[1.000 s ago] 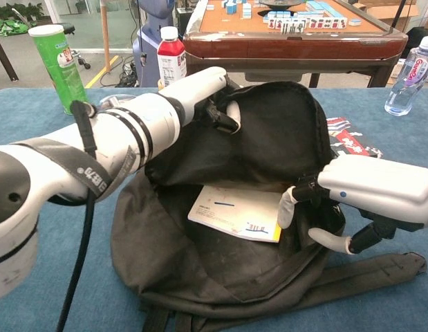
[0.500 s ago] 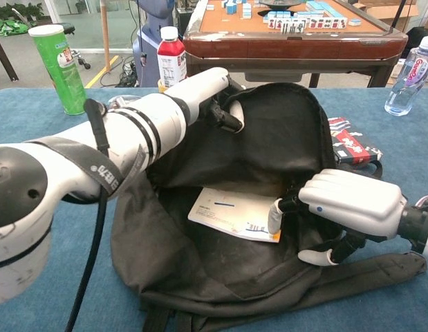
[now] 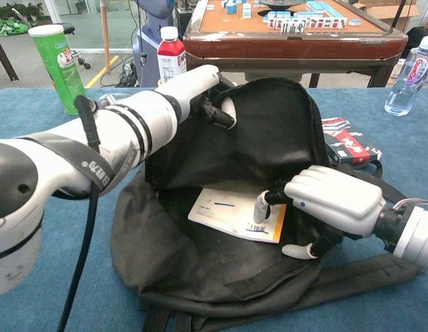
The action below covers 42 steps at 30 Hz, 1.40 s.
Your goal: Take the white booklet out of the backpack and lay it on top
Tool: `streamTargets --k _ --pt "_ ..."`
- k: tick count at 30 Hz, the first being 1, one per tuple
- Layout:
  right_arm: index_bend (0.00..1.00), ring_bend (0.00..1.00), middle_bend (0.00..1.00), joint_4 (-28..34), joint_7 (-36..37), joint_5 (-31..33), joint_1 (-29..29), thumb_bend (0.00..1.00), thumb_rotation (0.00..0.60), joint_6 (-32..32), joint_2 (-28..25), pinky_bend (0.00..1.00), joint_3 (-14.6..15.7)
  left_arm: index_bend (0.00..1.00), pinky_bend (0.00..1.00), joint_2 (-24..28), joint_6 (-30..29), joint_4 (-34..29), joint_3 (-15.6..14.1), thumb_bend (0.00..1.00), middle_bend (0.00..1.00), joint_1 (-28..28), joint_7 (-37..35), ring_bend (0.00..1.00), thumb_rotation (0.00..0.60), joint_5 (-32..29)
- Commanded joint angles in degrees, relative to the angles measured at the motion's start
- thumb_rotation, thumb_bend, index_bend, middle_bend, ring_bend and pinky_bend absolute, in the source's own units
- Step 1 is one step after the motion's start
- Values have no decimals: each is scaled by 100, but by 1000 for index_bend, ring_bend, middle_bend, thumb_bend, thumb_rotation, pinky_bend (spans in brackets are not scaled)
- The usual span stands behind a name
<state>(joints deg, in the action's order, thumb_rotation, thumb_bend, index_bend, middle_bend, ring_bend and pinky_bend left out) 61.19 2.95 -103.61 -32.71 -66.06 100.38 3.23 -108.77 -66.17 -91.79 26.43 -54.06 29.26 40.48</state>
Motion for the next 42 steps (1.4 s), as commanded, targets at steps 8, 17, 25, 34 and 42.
streamTargets --k 8,17,25,34,42 --pt "375 301 366 -334 -45 108 -88 209 600 -22 304 390 -2 603 66 147 -67 -57 51 810 443 3 -74 354 600 -91" --pt "397 301 386 -787 -102 127 -214 333 600 -56 620 389 -8 601 66 273 -118 -137 107 810 443 20 -152 352 600 -253" --pt "570 385 496 -1572 55 -6 -242 470 600 -602 1091 429 -21 597 66 348 -156 -194 124 810 443 2 -189 350 600 -341" --pt "808 560 653 -2038 495 -73 -204 580 600 -1163 1247 583 44 590 66 534 -102 -230 139 809 428 14 -180 338 600 -609" --pt "875 636 706 -1072 394 -291 -174 589 600 -1804 566 661 126 589 66 631 -40 -241 -44 808 419 22 -155 329 600 -657"
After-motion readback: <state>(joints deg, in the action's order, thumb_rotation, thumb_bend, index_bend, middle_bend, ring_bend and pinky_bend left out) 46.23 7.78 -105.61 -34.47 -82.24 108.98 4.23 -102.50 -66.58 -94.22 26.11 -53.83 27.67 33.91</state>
